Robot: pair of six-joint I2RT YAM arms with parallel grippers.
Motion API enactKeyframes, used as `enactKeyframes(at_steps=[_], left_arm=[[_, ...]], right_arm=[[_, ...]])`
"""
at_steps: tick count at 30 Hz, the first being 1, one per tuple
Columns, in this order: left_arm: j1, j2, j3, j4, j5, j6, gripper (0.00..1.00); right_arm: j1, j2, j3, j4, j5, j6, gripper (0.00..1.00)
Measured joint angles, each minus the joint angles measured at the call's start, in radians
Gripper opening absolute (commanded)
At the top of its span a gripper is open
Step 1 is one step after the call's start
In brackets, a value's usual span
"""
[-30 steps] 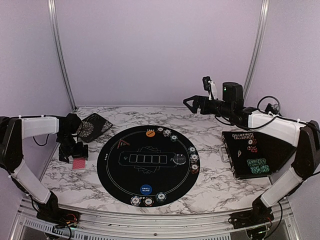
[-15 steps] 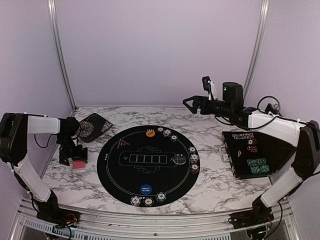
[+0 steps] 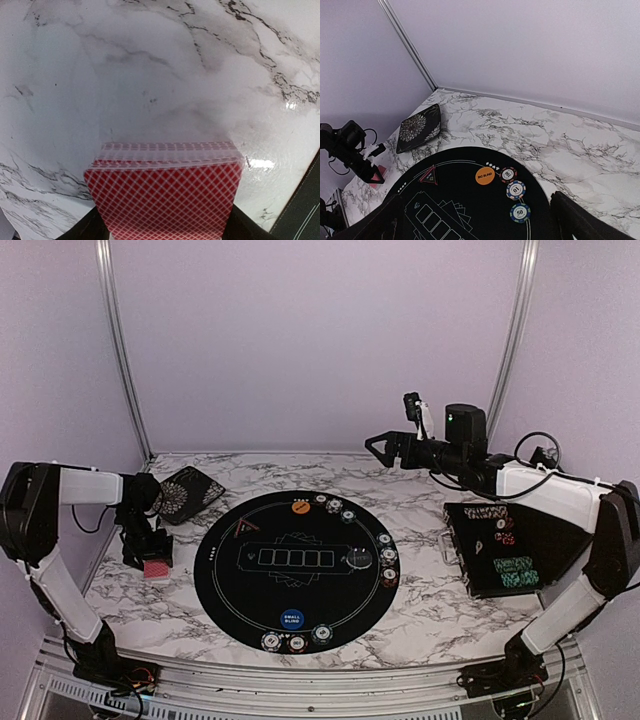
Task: Distribute texas hold em gaming equipment
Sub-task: Pick up the face-down deck piles from the center of the board.
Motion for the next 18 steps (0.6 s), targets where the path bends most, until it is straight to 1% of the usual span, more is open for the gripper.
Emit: enactKeyframes(at_steps=[10, 18], left_arm=[[-0.022, 0.018, 0.021, -0.016, -0.004, 0.01, 0.53], [-0.024, 0.018, 0.023, -0.019, -0.007, 0.014, 0.5]], right_arm=[[0.0, 0.011, 0.0, 0.0, -0.01, 0.0, 0.98], [0.0, 0.02, 0.002, 0.0, -0.021, 0.005, 0.98]])
